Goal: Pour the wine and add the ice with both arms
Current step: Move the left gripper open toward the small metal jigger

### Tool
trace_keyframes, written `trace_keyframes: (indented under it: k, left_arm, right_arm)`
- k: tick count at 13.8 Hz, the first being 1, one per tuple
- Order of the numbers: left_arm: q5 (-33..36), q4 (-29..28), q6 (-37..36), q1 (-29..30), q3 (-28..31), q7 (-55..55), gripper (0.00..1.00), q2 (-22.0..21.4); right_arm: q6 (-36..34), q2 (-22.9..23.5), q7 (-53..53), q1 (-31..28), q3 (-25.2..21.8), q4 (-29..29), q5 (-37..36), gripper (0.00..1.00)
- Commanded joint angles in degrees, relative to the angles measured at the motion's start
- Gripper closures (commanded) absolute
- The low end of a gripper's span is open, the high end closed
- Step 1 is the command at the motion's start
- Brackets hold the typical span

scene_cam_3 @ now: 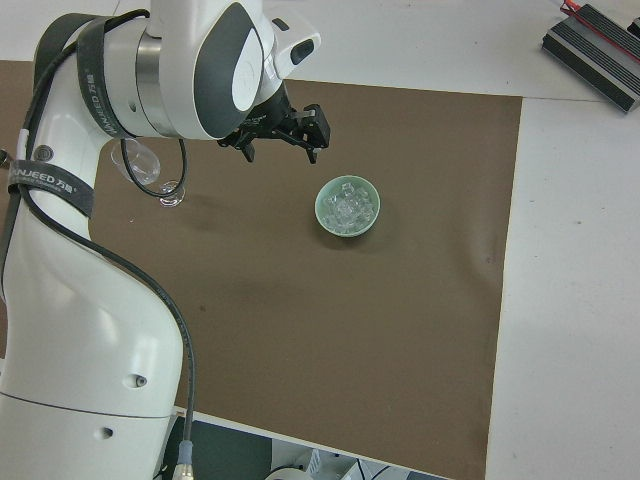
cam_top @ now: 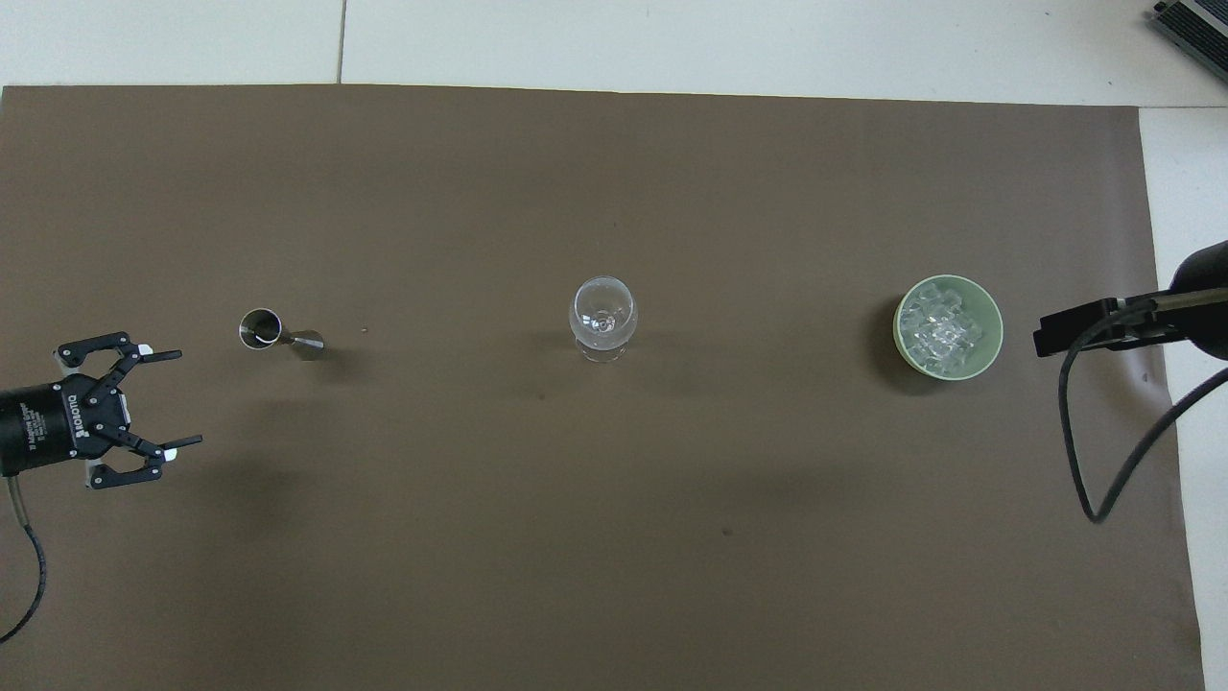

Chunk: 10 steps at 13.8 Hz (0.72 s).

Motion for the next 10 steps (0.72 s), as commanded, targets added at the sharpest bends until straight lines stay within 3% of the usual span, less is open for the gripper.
trace_keyframes:
  k: [1,4,6,10]
  left_arm:
    - [-6.1,-4.7,5.0,-0.1,-0.6,-1.0,0.0,-1.4]
    - [-13.3,-6.5,9.0,-0.5,-0.6,-1.6,0.0,-0.4]
    - [-20.5,-6.8,9.2,-0.5,-0.6,-2.2,0.0,2.7]
    - [-24.4,-6.8,9.2,-0.6,-0.6,-1.6,0.0,5.3]
  right_arm:
    - [-0.6,-0.9,-1.5,-0.7,0.5,-0.6,-0.4,0.0]
    - [-0.7,-0.9,-1.5,-0.7,0.5,-0.6,-0.4,0.0]
    - [-0.6,-0.9,-1.5,-0.7,0.5,-0.6,-0.4,0.0]
    - [-0.6,-0.9,-1.5,-0.7,0.5,-0.6,-0.4,0.0]
